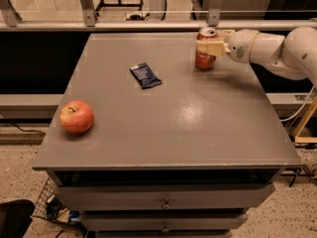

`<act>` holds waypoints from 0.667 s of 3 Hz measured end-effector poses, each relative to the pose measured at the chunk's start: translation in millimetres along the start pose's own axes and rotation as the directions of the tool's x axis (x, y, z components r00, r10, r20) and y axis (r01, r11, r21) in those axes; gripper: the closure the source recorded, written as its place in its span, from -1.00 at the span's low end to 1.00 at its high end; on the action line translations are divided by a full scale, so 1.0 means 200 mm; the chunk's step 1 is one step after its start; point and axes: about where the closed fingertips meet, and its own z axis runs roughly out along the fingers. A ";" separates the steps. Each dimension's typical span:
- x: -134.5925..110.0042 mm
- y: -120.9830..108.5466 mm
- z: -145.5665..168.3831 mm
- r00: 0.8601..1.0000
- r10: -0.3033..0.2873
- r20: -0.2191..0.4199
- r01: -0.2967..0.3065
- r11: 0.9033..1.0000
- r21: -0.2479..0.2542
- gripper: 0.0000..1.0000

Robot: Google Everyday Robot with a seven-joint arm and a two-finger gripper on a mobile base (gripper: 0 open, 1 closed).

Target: Pick coke can

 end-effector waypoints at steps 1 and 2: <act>0.00 0.01 0.01 1.000 0.001 0.000 -0.001 1.000 -0.005 1.00; -0.02 0.02 0.03 1.000 0.001 0.002 -0.001 1.000 -0.018 1.00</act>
Offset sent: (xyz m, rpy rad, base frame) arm 0.0005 0.0028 -0.0005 0.0007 0.0008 0.0041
